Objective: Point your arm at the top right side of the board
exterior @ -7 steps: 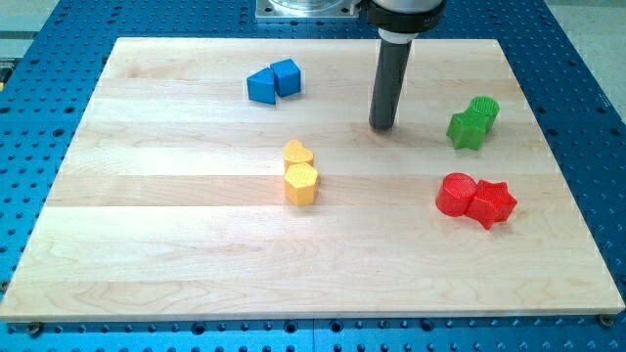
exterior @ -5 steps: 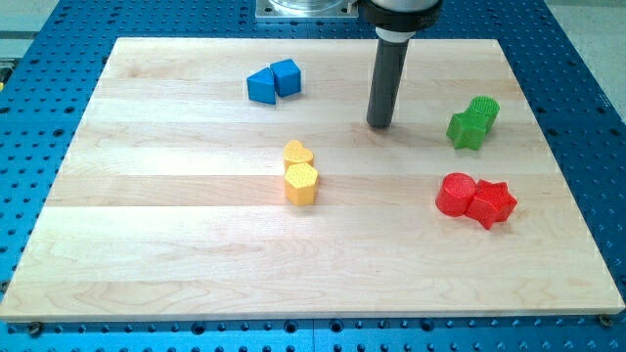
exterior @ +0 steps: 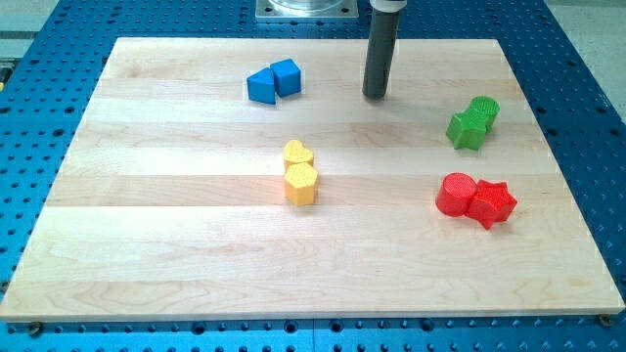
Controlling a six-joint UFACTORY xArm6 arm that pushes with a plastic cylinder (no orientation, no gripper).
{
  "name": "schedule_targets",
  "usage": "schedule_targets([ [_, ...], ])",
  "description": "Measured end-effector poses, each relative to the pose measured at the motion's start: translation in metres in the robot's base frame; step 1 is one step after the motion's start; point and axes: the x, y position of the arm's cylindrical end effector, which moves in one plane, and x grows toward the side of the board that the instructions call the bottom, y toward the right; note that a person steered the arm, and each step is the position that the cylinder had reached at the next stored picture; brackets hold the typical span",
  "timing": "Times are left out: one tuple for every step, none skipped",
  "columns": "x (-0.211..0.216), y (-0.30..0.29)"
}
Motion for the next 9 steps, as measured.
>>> schedule_targets([
  [-0.007,0.000],
  [-0.014,0.000],
  [-0.018,0.000],
  [-0.025,0.000],
  [-0.041,0.021],
  [-0.054,0.097],
  [-0.054,0.116],
  [-0.054,0.121],
  [-0.054,0.122],
])
